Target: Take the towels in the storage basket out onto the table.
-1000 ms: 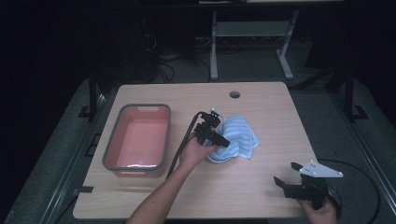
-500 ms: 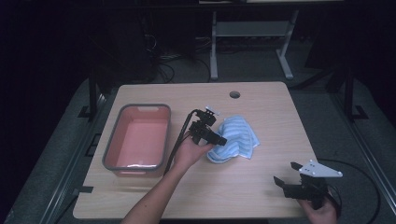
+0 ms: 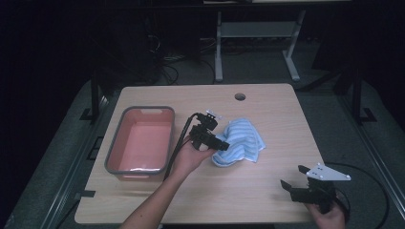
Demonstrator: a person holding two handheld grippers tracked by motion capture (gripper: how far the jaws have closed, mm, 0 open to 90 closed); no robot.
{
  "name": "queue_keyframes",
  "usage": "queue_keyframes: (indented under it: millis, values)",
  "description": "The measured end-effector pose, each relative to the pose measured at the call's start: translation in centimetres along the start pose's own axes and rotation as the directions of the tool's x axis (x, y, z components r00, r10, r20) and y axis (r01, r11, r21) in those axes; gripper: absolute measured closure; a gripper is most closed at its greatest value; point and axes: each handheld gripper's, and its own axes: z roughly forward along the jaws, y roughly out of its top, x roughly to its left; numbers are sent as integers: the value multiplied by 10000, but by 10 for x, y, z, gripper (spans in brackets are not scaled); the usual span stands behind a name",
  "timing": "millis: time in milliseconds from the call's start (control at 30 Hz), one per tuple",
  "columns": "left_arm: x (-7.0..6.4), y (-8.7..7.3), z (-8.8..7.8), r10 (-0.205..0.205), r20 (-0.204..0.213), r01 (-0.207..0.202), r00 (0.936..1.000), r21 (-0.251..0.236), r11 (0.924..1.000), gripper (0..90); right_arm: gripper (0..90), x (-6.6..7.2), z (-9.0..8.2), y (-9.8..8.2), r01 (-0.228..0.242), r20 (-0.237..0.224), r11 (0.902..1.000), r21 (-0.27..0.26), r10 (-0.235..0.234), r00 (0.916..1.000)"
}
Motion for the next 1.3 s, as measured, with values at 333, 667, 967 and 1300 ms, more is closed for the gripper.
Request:
queue_keyframes:
  millis: [333, 667, 967, 1300]
  values:
    - [-1, -8, -12, 57, -67, -58, 10000, -125, 9999, 308, 141, -1, 0, 0, 10, 52, 10000, 46, -10, 10000]
    - [4, -24, -20, 65, -75, -65, 10000, -89, 9999, 303, 141, -1, 4, -1, 40, 13, 9999, 131, -41, 10000]
    - [8, -36, -21, -87, -11, 87, 10000, -161, 9998, 296, 140, -1, 5, -1, 46, 31, 9998, 188, -47, 10000]
    - [12, -48, -23, -161, -9, 161, 9999, -205, 9997, 294, 141, -2, 5, -2, -30, 54, 9997, 239, 29, 10000]
